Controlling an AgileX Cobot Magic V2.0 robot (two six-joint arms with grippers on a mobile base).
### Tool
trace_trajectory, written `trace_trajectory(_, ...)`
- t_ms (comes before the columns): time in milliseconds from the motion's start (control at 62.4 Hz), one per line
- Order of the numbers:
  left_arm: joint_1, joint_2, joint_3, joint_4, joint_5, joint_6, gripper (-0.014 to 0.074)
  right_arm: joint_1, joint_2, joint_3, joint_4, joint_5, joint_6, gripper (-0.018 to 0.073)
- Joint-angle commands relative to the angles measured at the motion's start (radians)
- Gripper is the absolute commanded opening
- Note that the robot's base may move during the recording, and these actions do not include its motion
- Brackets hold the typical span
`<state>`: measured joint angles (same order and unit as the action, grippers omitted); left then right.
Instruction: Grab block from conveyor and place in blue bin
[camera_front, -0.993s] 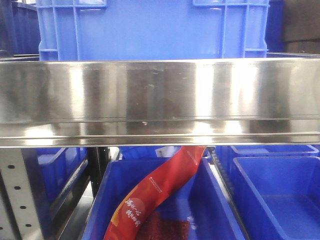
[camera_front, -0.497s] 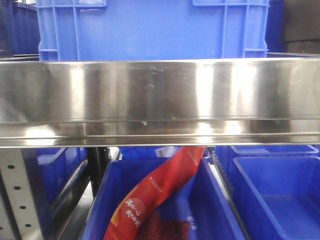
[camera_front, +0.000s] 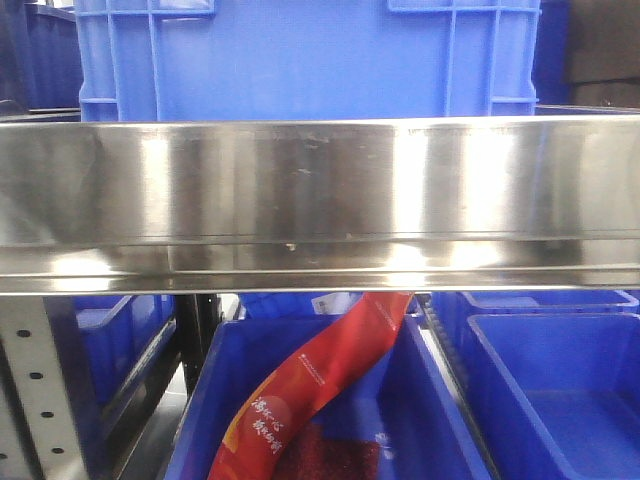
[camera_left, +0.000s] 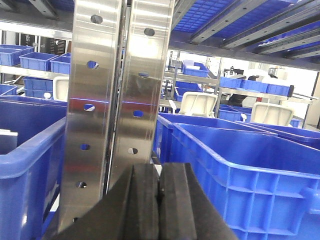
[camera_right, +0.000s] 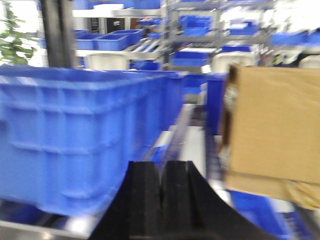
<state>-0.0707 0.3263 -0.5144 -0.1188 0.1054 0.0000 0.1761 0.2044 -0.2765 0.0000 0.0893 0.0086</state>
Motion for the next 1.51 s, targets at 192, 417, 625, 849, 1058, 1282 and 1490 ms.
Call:
trace_trajectory(192,0.001,-0.004,0.001,-0.002,-0.023,-0.006,-0.0111,-0.128,-0.176,0.277,0.142,-0.178,-0.027,-0.0162)
trace_trajectory(417,0.001,-0.004,0.001,-0.002,-0.023,-0.006,-0.0111,-0.157,-0.204,0.277,0.008,-0.059,-0.028,-0.0162)
trace_trajectory(625,0.001,-0.004,0.001,-0.002,-0.023,-0.006,-0.0111,-0.149,-0.204,0.277,-0.018,-0.065,-0.028,-0.0162)
trace_trajectory(849,0.001,-0.004,0.001,-0.002,-0.023,-0.006,-0.0111,-0.096,-0.204,0.277,-0.014,-0.065,-0.027,-0.0162)
trace_trajectory(1058,0.001,-0.004,0.001,-0.002,-0.023,-0.006,-0.0111,-0.087,-0.204,0.277,-0.012,-0.045,0.003,-0.0162)
trace_trajectory(1282,0.001,-0.004,0.001,-0.002,-0.023,-0.006,-0.0111,-0.087,-0.204,0.277,0.077,-0.045,0.021,-0.0162)
trace_trajectory(1490,0.001,-0.004,0.001,-0.002,-0.023,-0.006,-0.0111,-0.087,-0.204,0.277,0.063,-0.053,0.021,-0.0162)
